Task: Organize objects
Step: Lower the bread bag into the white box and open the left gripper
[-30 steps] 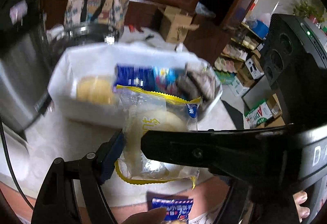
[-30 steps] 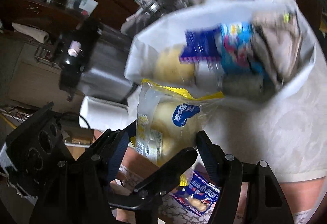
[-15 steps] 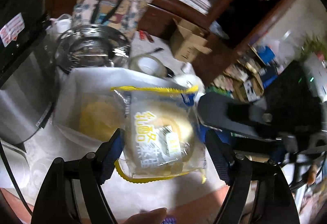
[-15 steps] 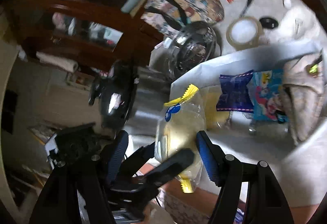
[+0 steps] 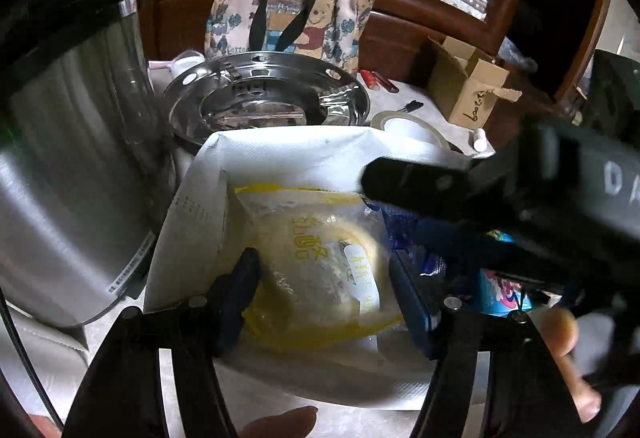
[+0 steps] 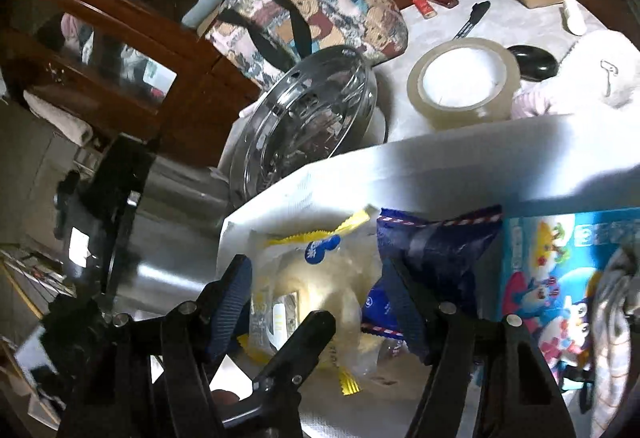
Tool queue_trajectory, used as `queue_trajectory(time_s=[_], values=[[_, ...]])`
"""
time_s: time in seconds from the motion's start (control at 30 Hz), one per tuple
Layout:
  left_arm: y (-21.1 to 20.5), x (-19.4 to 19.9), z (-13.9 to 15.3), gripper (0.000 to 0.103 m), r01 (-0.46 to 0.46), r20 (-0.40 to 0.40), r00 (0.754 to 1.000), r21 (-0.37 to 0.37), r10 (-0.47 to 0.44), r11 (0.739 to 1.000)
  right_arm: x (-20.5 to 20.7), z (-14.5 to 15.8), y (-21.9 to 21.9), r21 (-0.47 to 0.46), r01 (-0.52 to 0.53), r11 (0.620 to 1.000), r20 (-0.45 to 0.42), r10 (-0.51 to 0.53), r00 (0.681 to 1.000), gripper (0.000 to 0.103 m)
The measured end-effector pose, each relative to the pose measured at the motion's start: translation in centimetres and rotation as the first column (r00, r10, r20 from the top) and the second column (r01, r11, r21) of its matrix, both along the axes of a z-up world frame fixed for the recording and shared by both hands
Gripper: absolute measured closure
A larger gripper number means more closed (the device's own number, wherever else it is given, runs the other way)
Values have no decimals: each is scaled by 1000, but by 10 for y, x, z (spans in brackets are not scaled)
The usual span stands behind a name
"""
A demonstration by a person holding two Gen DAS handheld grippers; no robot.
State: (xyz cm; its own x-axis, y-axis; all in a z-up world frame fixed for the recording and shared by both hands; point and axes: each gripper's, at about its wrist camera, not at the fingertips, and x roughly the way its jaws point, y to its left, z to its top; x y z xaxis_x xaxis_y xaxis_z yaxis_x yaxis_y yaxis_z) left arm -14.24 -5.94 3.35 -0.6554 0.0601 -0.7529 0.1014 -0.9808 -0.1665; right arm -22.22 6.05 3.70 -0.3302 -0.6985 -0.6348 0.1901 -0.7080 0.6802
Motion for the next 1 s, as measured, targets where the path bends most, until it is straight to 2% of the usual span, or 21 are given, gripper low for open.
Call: queue_trajectory(time_s=[0.07,0.2,0.27,0.37,0.43,0.5,0.57,0.67,0.73,0.9,1.0], values=[[-2,1,0,38,0,-7,1000,6,0,1000,2,5,7,2,13,1000,-1,-13,1000,38],[-3,8,2,38,20,-25,999,6,-20,1000,10,23,17,129,76,989,-25,-73,997,38],[-4,15,7,38,18,-44,999,15,-17,1000,15,30,20,161,75,984,-21,-73,997,38],[-8,29,19,38,32,-75,997,68,-27,997,27,42,27,185,51,981,-11,-49,999,38],[-8,43,27,37,45,-101,994,93,-36,995,43,52,33,201,59,978,-38,-52,998,37],[-2,60,32,34,54,-123,991,76,-44,996,63,63,36,258,69,964,-81,-50,995,37],[5,73,34,34,49,-115,992,37,-44,998,84,69,41,266,74,961,-117,-44,992,37],[16,97,31,34,38,-108,993,-27,-41,999,116,62,50,270,43,962,-144,-4,990,37],[19,110,23,34,44,-100,994,-28,-46,999,138,50,57,278,29,960,-152,14,988,37],[21,132,-4,34,77,-61,995,24,-75,997,181,31,76,272,11,962,-181,39,983,37],[24,135,-23,34,64,-20,998,-7,-64,998,194,20,85,277,31,960,-203,27,979,37]])
